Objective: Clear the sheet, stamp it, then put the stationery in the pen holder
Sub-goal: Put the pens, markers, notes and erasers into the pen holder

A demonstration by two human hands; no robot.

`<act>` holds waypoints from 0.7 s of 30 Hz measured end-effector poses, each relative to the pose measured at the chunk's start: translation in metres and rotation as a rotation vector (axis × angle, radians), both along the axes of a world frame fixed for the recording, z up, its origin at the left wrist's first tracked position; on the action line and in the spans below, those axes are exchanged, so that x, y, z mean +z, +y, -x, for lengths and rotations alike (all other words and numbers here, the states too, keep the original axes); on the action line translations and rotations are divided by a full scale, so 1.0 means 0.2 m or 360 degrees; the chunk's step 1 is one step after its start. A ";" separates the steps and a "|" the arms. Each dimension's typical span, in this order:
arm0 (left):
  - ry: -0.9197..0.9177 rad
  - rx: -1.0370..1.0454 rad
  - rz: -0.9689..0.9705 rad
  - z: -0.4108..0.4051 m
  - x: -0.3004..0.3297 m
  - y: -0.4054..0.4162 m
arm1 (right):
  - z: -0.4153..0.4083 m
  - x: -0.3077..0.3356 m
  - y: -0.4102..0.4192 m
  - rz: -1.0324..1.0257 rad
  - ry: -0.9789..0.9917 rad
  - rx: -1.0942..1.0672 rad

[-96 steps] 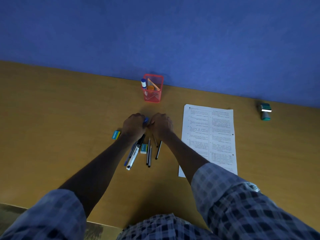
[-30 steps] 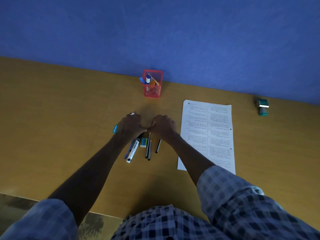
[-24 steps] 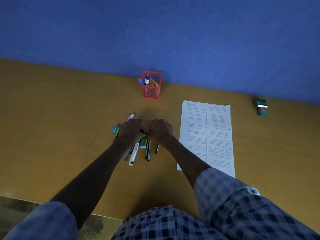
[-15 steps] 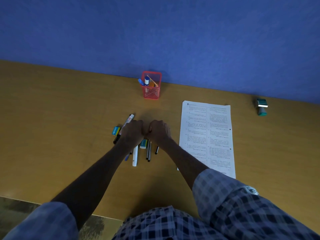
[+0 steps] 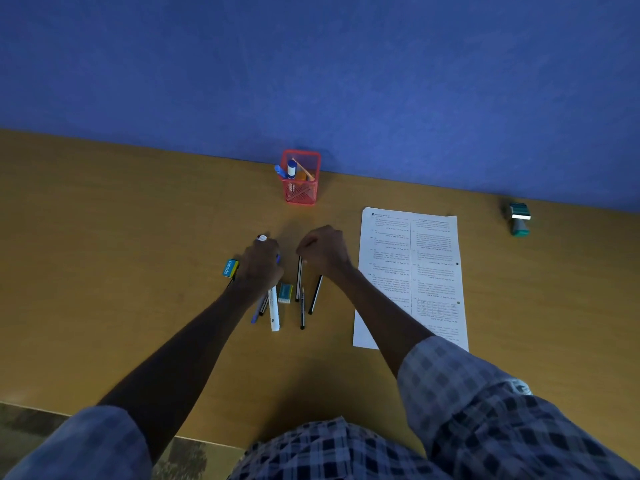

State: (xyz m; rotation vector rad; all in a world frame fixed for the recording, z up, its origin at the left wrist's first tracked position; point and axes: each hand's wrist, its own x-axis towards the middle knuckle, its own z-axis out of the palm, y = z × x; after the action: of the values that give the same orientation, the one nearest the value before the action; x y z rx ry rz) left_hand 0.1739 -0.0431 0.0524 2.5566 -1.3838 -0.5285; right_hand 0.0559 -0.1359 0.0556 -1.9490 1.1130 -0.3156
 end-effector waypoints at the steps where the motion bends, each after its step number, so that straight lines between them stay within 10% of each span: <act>1: 0.0034 0.0019 0.0070 -0.02 0.01 -0.01 | 0.01 0.03 -0.02 0.0019 -0.0045 0.0000; 11: 0.0165 0.0071 0.1312 -0.25 0.55 -0.23 | 0.04 0.33 -0.33 0.0211 -0.0460 -0.0372; 21: 0.0239 -0.0024 0.1838 -0.31 0.86 -0.49 | -0.01 0.45 -0.53 0.0313 -0.0872 -0.0581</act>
State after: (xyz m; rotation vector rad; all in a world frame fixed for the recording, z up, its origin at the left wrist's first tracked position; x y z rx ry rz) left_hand 0.2368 -0.1418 0.2244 1.5259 -1.1366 0.1024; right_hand 0.0588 -0.2429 0.1450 -1.6557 1.0835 -1.1193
